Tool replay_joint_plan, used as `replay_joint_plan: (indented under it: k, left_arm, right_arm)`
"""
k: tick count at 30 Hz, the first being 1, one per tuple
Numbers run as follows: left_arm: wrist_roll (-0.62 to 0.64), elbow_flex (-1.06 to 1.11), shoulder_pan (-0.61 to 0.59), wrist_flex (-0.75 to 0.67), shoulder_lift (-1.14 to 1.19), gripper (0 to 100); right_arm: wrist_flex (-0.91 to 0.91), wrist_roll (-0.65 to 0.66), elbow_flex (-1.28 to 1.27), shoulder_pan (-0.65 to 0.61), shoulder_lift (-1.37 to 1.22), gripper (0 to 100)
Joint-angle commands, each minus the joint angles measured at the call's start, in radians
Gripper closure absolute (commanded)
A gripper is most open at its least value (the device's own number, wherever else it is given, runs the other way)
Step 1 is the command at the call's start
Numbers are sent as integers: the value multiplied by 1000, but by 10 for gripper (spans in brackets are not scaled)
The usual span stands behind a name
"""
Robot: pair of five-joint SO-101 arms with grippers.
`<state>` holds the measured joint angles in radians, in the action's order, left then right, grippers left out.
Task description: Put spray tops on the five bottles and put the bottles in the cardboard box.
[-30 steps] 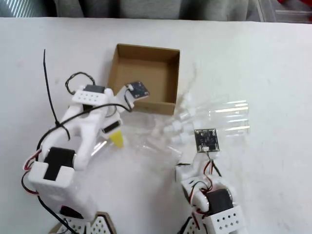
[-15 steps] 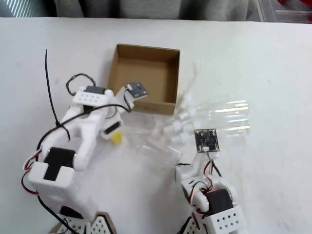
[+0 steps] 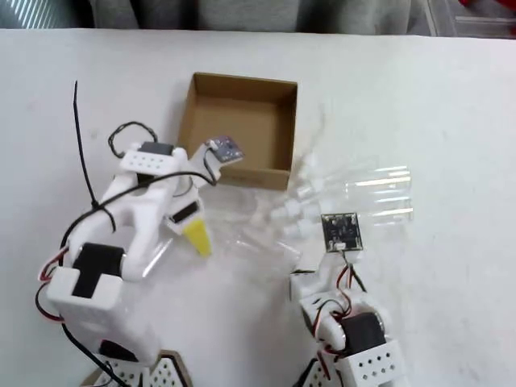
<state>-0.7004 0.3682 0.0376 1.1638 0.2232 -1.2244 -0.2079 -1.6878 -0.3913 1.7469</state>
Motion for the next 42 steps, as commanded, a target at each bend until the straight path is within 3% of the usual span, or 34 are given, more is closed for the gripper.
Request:
replay_joint_plan:
  k: [1, 9, 20, 24, 32, 38, 42]
  left_arm:
    - [57, -94, -45, 58, -22, 608]
    - [78, -146, -81, 178, -22, 608]
    - [236, -118, -77, 180, -22, 608]
    - [235, -92, -81, 173, -50, 608]
    - [244, 77, -73, 109, -326, 608]
    - [236, 72, -81, 101, -289, 608]
    - [247, 72, -111, 9, -243, 609]
  right_arm:
    - [-16, 6, -5, -10, -1, 982]
    - [-16, 8, -5, -10, -1, 982]
    - [-16, 8, -5, -10, -1, 982]
    - [-16, 8, -5, -10, -1, 982]
    - [-16, 8, -5, -10, -1, 982]
    - [-16, 8, -5, -10, -1, 982]
    - [-16, 8, -5, -10, -1, 982]
